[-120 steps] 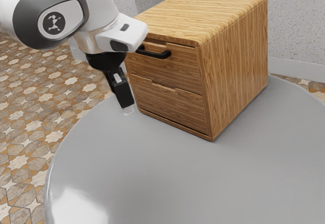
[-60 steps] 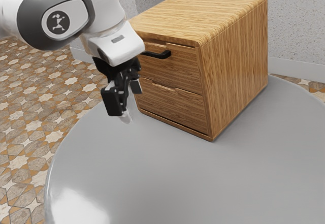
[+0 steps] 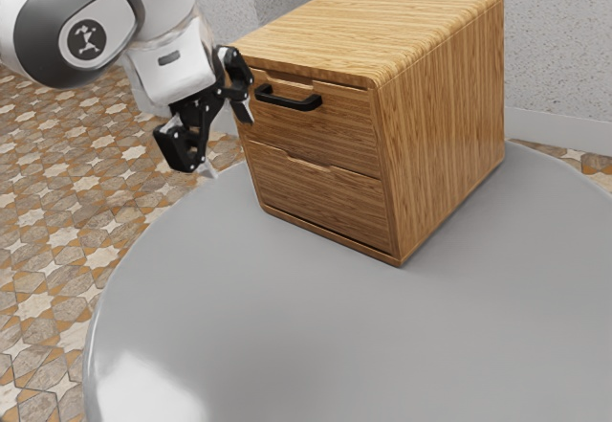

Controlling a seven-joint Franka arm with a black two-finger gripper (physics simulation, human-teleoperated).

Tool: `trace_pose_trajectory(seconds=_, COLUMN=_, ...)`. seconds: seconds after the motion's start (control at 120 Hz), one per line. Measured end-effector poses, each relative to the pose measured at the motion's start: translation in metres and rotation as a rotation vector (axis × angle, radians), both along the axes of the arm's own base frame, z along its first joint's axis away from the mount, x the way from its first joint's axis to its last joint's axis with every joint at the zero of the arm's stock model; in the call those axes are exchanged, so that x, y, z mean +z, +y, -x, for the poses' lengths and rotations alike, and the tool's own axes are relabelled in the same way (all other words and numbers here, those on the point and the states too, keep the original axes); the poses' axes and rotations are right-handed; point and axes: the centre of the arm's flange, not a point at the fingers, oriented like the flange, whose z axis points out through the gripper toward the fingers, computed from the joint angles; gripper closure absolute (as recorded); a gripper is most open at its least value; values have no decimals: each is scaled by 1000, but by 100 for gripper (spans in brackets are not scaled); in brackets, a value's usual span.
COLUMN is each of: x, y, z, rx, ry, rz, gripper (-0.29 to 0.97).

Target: Pull the drawer handle with one arm to open the drawer

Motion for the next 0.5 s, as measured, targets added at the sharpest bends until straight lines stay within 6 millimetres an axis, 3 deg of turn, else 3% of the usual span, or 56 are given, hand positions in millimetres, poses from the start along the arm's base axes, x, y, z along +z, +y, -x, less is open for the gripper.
trace_pose_trajectory(seconds=0.217, x=-13, y=25, z=-32, rx=-5, ry=-79, rz=15, gripper=0)
trace_pose_trajectory(seconds=0.392, x=-26, y=28, z=-60, rx=-19, ry=-128, rz=23, gripper=0)
trace_pose_trajectory(seconds=0.5, x=-19, y=28, z=-68, rx=-28, ry=-166, rz=22, gripper=0)
